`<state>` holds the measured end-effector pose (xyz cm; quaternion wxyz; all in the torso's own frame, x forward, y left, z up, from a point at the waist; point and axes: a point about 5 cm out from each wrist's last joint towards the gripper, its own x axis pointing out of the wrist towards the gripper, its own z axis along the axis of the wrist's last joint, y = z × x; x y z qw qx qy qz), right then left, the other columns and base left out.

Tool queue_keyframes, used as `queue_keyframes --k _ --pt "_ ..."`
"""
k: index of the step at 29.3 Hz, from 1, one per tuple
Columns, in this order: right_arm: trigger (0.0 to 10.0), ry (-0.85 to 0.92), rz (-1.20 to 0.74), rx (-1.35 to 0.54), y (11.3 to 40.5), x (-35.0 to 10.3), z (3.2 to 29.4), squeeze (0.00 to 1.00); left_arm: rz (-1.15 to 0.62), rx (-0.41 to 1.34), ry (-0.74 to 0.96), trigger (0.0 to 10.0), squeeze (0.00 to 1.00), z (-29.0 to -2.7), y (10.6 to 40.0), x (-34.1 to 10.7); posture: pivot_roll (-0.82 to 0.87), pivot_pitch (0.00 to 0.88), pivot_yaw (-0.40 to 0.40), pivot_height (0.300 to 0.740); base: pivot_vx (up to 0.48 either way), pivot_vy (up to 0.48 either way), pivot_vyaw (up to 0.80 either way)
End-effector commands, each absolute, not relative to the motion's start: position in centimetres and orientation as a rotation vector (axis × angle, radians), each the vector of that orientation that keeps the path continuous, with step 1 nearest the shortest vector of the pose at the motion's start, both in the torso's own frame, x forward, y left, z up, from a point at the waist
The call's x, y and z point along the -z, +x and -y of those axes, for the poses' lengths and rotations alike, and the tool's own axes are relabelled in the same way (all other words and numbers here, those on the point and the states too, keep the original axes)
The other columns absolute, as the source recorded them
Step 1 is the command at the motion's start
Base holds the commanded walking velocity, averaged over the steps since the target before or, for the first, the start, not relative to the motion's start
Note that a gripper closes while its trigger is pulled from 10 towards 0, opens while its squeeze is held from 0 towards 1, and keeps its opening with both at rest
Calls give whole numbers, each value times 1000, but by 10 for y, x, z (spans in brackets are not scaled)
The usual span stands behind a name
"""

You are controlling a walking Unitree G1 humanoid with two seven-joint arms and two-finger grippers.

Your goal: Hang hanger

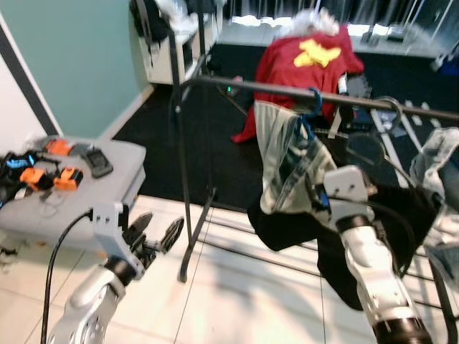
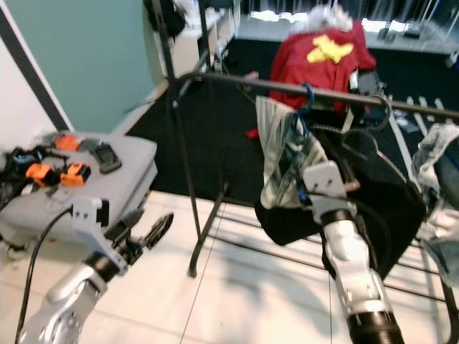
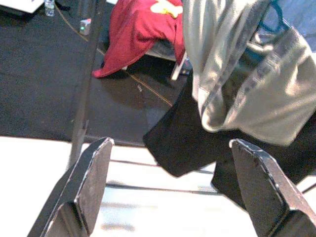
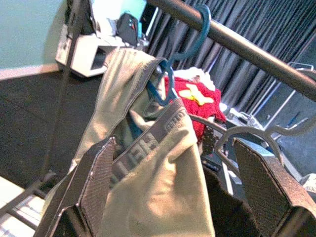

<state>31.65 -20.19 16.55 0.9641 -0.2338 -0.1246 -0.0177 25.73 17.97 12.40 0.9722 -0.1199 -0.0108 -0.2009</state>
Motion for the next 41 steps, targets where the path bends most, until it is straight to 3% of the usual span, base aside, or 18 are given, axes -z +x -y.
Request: queue_keyframes --k 1,18,33,41 --pt "10000 -482 178 57 317 -154 210 0 9 409 -228 10000 0 -178 257 -122 -106 75 2 740 0 0 -800" --pt "10000 -311 -60 156 315 -118 237 0 4 343 -172 10000 0 -172 257 -126 -119 82 7 740 0 0 -800" --pt "10000 -396 7 -66 320 -125 212 0 6 138 -215 10000 0 -190 268 -125 -118 81 1 740 159 -400 160" --pt "10000 -401 19 -86 322 -126 209 0 18 111 -261 10000 0 -193 270 -126 -121 77 -1 740 134 0 384"
